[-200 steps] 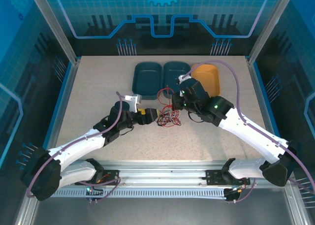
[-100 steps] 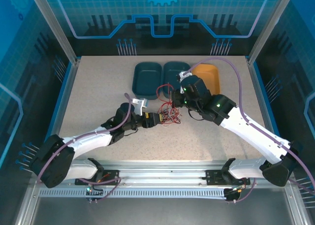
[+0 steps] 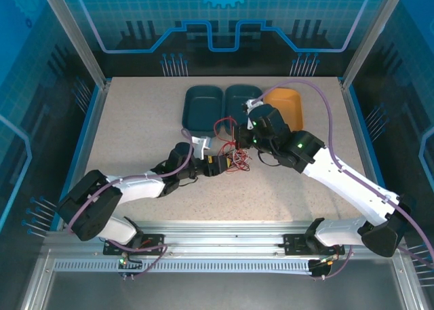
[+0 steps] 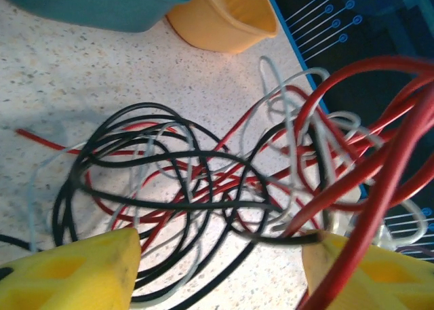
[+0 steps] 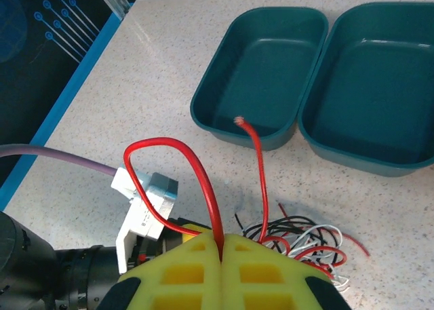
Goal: Untangle the cables
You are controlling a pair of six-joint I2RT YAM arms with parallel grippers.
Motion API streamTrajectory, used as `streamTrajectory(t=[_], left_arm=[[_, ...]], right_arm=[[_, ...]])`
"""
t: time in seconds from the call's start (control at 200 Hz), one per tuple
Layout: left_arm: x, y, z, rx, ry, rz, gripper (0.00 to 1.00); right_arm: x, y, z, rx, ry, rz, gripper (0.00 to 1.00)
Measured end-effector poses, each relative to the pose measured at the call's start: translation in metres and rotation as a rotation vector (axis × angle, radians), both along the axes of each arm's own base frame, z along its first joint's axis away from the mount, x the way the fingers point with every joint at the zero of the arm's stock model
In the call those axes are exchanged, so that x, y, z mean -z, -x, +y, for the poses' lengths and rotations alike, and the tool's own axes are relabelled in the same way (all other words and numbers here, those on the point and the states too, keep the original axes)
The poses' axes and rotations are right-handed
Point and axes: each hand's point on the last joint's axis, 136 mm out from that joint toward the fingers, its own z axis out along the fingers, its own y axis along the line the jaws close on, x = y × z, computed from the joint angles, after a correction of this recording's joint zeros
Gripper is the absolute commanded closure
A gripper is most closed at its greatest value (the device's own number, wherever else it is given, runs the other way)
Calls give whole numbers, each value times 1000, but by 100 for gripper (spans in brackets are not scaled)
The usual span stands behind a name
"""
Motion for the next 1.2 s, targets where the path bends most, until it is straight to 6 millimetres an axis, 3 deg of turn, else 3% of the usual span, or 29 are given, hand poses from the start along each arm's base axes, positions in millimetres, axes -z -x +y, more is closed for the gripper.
streamTrajectory(t=[0.1, 0.215, 0.48, 0.866, 1.201], left_arm=[[-3, 1, -9, 16, 12, -11, 34], [2, -1, -13, 3, 13, 0, 44], [30, -13, 0, -124, -44, 84, 54], [62, -17, 27, -271, -157, 177, 55], [74, -15, 45, -327, -194, 218, 56]], right_arm=[[7, 0, 0, 0, -10, 24, 100], [8, -1, -1, 2, -24, 33, 100], [4, 1, -2, -3, -37, 28, 100], [-47, 12, -19, -2, -115, -67, 100], [-95, 15, -29, -3, -131, -171, 100]])
